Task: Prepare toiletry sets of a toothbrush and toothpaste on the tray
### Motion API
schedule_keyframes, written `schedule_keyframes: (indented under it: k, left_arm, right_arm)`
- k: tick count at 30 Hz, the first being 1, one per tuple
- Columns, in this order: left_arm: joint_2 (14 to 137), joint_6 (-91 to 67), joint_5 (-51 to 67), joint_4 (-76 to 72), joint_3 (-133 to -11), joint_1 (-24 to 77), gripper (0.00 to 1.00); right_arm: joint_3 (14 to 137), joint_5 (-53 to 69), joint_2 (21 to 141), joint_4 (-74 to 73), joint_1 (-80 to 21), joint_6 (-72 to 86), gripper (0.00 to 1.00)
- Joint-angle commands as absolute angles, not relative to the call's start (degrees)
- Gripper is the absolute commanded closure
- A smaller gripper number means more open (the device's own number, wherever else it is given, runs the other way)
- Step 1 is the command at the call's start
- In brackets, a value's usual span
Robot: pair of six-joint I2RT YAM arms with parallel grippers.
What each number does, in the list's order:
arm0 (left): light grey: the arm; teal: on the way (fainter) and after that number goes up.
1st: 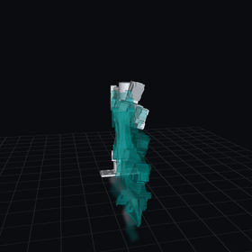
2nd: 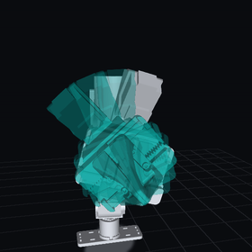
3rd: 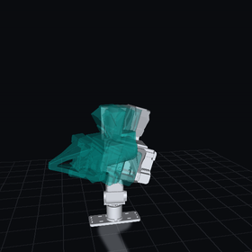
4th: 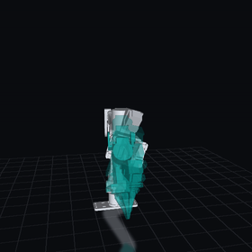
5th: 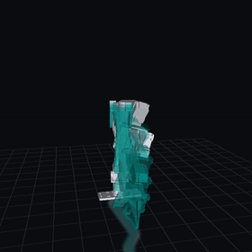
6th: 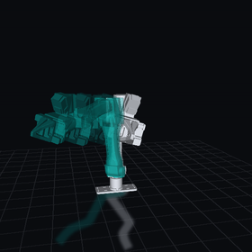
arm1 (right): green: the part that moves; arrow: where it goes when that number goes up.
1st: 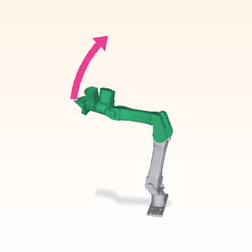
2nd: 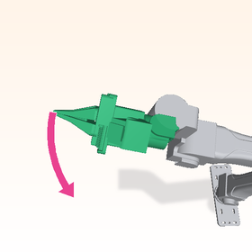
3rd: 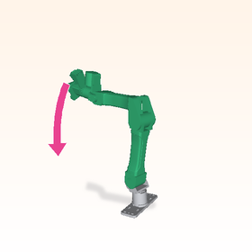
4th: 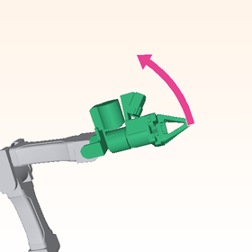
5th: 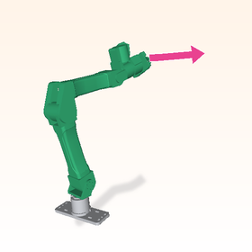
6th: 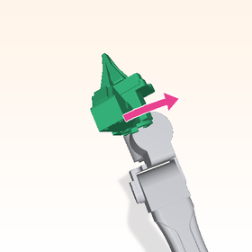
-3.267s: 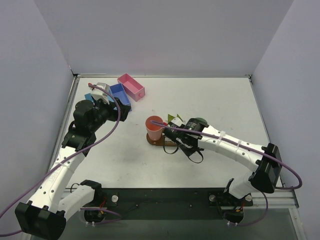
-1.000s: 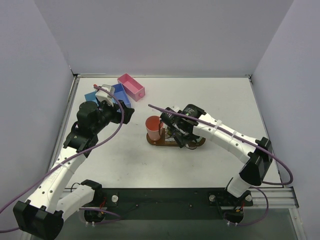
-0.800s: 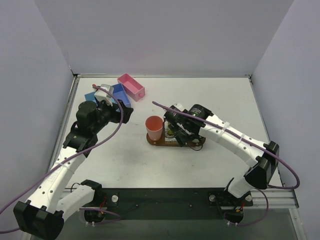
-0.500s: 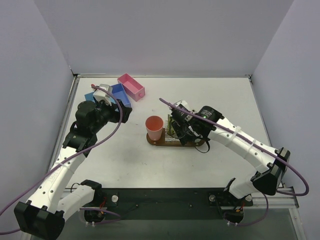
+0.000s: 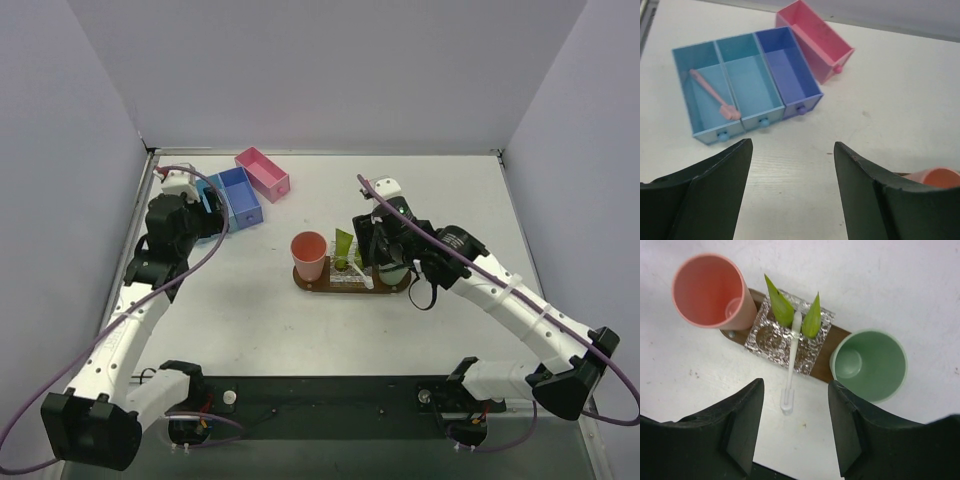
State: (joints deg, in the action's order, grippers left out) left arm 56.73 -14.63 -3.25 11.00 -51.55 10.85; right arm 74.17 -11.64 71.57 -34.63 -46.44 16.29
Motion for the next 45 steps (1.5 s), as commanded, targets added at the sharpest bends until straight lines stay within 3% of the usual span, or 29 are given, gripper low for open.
schedule_keyframes:
  k: [1,12,17,27,40,45]
  left_arm:
    - [62.21,-16.60,-17.21,14.50,-53.52,10.02,0.24]
    - [75.84,-26.62,-13.80,14.68,-57.13,1.06,0.25]
    - [80.50,-28.83,-8.72,10.83,-57.74,-3.42,0.36]
    - [89.55,-28.12,-5.72,8.27,-62.57,-3.87,0.46]
    - [95.36,-28.39,-4.31,8.17,-64.25,-4.04,0.47]
    - [96.50,-27.60,-3.43,8.26,-65.39,-4.31,0.56]
  right_arm:
    - [72.33,-9.23,69.87,-21.37,-44.92,13.45,0.51]
    - [66.36,-3.87,63.20,-12.75,-42.37,11.16,0.48]
    - [63.46,-2.20,61.09,-11.34,-41.05,11.51,0.48]
    - [61.96,-0.62,59.94,-10.72,-40.52,11.87,0.47]
    - [62.05,-0.53,60.73,-10.81,-39.90,12.13,0.47]
    - [61.96,1.14,61.17,-10.81,-39.73,12.30,0.47]
